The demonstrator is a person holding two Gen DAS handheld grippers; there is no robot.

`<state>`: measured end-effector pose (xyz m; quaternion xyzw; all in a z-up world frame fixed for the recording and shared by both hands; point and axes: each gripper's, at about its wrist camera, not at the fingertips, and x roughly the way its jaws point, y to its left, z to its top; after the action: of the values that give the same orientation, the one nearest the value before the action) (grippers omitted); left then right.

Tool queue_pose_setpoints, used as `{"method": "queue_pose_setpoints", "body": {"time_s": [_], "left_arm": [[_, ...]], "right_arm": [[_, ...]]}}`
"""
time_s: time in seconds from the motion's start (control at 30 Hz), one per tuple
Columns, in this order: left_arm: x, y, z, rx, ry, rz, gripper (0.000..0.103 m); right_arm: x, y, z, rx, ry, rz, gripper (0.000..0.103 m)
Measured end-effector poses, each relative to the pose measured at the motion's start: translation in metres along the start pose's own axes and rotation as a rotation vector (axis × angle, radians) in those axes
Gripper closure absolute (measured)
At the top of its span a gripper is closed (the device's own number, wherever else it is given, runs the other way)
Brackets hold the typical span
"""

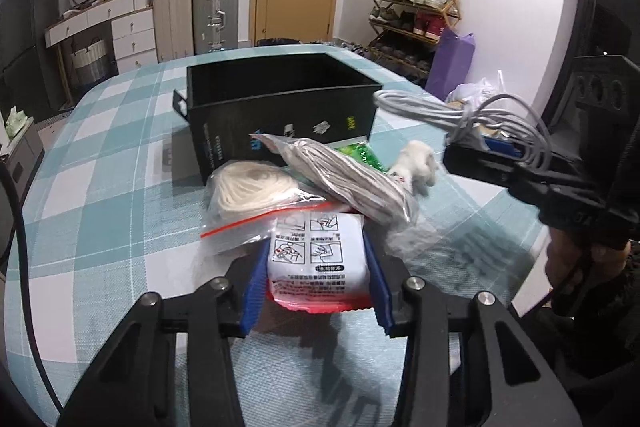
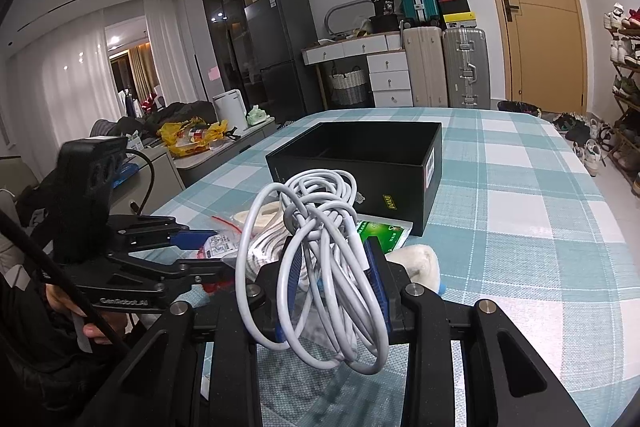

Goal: Organize soft objects

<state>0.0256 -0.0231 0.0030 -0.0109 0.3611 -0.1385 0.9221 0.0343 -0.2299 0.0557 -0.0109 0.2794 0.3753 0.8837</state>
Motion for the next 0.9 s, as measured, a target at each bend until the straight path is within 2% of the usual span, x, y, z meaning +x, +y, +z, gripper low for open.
{"method": "queue_pose_setpoints", "body": {"time_s": [0.13,0.47,0.63,0.9], "left_arm": [[-0.012,-0.007,0.005,0.005,-0.025,-0.027,0.06],[-0.037,-0.01,0.016,0.006,-0.104,-0.04,0.06],[-0.042,-0.005,0.019,-0.006,-0.126,-0.023,0.06],[-0.049,0.005,0.026,-0.017,-0.176,0.061,0.06]], "right_arm": [[0.0,-0.001,0.0,0.0,-0.004,-0.004,0.071],[-0.002,0.0,0.001,0.005,-0.015,-0.002,0.071],[-0.004,0.0,0.001,0.009,-0.023,-0.008,0.071],[-0.012,0.002,0.005,0.011,-0.048,-0.033,0.071]]}}
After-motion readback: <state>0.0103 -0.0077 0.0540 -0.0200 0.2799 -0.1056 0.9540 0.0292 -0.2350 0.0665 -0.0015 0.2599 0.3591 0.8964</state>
